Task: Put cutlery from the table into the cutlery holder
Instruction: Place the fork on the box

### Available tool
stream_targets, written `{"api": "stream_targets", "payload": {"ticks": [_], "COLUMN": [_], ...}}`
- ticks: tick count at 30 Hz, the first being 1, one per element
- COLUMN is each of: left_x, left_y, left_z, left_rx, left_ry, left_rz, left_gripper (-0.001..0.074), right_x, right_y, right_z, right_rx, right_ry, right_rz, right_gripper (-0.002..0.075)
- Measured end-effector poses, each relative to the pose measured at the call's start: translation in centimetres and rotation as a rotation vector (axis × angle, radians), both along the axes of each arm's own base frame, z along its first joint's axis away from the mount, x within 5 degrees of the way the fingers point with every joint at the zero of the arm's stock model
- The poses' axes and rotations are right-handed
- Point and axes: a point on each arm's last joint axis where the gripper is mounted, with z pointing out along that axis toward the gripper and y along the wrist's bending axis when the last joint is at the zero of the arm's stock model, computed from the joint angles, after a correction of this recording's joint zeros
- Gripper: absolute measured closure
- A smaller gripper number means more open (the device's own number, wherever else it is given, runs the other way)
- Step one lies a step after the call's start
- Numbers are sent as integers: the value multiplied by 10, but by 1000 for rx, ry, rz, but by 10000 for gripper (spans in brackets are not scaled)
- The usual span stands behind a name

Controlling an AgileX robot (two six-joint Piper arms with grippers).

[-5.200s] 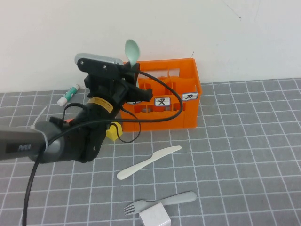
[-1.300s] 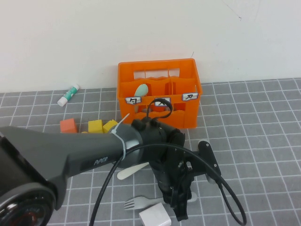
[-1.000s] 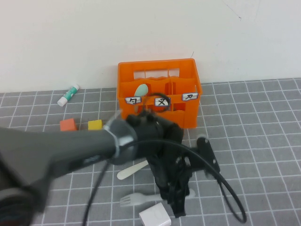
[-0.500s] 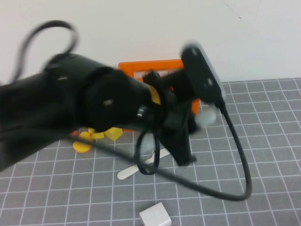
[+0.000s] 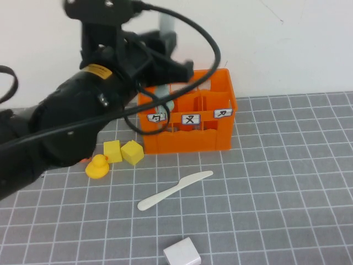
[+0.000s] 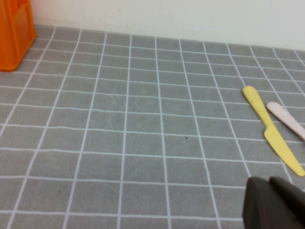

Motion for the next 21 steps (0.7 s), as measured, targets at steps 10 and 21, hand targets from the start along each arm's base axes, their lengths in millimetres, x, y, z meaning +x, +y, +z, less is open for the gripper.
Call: {"api": "stream_targets", "payload": {"ticks": [10, 21], "left_x": [35, 72], "left_y": [-10, -40], "left_z": [-31, -91], "left_rx": [-123, -170], "left_ry": [-129, -207], "left_rz": [139, 89], "left_gripper": [570, 570], "right_x": [0, 0], "right_y": [0, 0], "right_z": [0, 0], "right_rx": [0, 0], "right_ry": [0, 0], "right_rz": [0, 0], "right_gripper": [729, 729]}}
